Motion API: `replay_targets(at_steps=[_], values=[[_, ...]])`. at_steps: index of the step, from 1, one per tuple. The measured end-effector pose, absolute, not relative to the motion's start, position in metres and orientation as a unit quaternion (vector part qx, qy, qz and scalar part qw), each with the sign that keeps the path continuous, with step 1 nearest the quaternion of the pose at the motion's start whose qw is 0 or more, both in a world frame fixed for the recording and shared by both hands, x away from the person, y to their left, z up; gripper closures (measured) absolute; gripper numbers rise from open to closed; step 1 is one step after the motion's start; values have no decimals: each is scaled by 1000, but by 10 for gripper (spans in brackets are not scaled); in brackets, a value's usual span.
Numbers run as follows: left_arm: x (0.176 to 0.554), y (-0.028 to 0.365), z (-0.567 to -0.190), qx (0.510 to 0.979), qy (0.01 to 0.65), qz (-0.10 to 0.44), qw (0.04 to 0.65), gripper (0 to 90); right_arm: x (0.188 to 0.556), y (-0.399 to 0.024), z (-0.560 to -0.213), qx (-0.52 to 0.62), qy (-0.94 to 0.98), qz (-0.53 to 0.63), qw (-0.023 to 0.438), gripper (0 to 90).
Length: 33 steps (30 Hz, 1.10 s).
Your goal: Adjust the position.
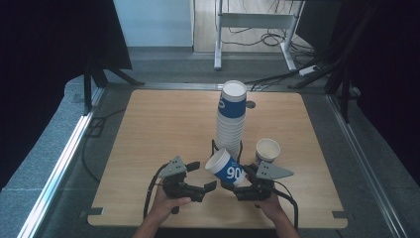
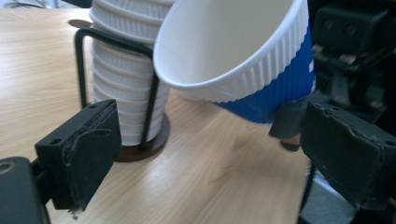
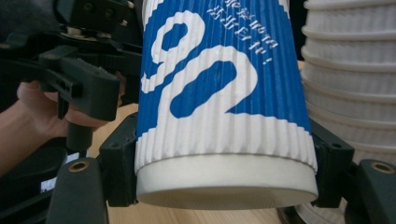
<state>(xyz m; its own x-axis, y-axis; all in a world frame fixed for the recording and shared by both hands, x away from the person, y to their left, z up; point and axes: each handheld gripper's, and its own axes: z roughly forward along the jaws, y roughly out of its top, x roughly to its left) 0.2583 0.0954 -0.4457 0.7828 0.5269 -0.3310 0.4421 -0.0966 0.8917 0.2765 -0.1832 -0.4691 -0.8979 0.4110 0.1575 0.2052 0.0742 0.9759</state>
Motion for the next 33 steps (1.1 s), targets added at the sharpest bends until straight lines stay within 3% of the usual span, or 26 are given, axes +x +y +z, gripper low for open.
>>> replay_targets(at_steps=[15,33], values=[[266,93,-449,684,326,-69,649,56,267,-168,-476,179,713,674,73,283],[272,92,-459,666,327,-83,665,177,267,-157,-484,169,737,651,68,281]])
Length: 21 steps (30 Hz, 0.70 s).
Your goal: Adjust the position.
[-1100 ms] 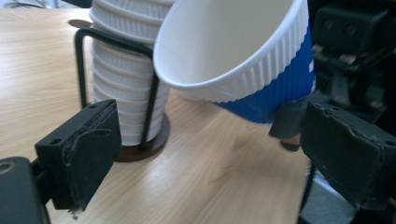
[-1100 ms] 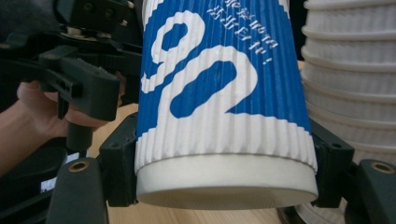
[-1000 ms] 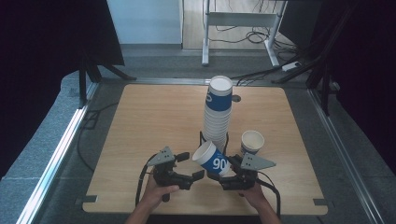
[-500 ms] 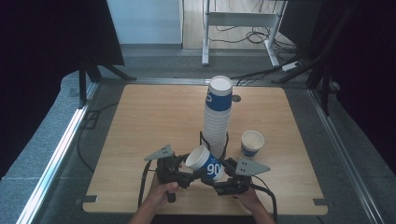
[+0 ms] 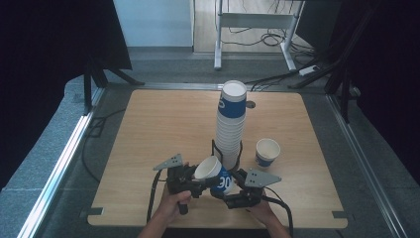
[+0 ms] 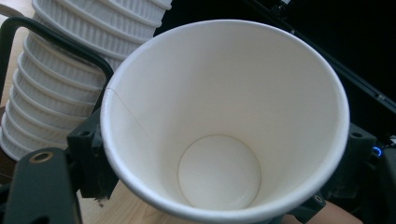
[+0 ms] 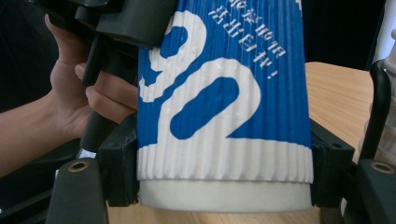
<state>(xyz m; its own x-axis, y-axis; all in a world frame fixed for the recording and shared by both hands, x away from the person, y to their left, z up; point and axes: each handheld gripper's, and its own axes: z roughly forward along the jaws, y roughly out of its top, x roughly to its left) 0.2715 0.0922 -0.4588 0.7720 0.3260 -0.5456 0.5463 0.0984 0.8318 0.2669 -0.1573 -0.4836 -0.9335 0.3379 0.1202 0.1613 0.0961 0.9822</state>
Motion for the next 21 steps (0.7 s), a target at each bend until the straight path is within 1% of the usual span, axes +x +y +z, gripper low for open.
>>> replay_targets(at_steps=[11,21], values=[[271,88,-459,663,330,-82,666,186,267,-156,-484,170,739,649,69,283],[271,88,-461,664,326,-70,669,209,269,-156,-485,174,744,642,62,274]])
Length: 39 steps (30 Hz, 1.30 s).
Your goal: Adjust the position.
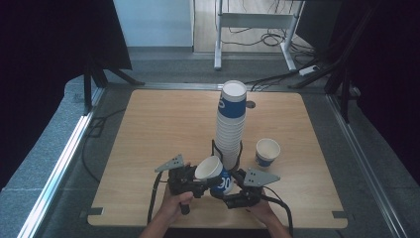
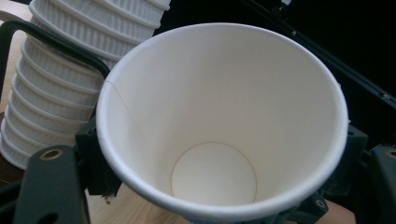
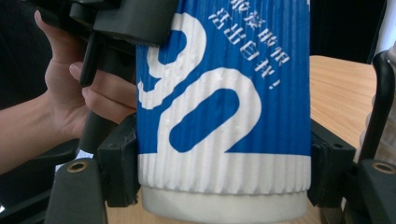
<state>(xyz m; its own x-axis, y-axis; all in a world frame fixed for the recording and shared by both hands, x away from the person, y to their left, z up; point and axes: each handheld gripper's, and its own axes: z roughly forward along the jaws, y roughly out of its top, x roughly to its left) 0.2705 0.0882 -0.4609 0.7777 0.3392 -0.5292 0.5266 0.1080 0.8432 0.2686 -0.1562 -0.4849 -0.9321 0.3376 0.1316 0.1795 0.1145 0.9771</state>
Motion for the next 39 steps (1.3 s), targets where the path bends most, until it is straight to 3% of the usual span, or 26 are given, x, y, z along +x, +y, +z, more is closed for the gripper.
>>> replay_targets(at_steps=[7,39], values=[[271,94,-457,672,327,-45,663,210,271,-159,-484,187,748,634,65,211],[253,81,-442,782,296,134,532,208,268,-159,-484,169,793,577,101,180]])
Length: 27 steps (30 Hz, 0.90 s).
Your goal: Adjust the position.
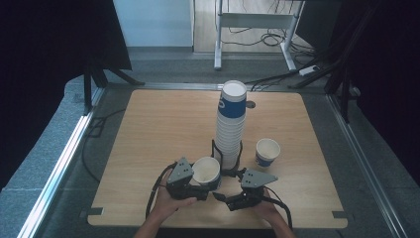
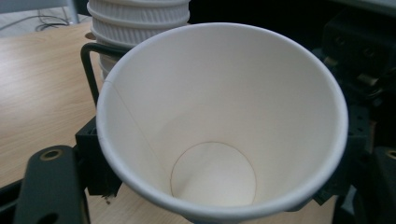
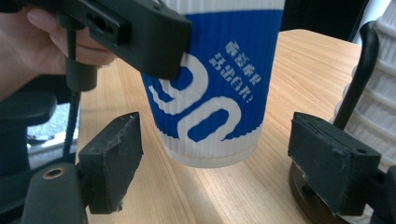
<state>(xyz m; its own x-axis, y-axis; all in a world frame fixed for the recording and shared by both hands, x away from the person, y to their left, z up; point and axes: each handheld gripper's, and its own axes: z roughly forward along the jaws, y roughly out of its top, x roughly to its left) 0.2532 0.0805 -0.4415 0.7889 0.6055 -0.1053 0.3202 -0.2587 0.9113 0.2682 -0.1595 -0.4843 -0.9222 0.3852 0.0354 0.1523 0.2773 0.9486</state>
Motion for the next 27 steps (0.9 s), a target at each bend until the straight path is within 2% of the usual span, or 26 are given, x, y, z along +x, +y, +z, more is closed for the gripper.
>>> replay_targets(at_steps=[16,27], values=[[247,70,-442,828,255,170,470,204,263,-149,-487,147,818,544,116,174],[243,61,-445,845,229,163,454,202,261,-142,-489,138,825,536,116,174]])
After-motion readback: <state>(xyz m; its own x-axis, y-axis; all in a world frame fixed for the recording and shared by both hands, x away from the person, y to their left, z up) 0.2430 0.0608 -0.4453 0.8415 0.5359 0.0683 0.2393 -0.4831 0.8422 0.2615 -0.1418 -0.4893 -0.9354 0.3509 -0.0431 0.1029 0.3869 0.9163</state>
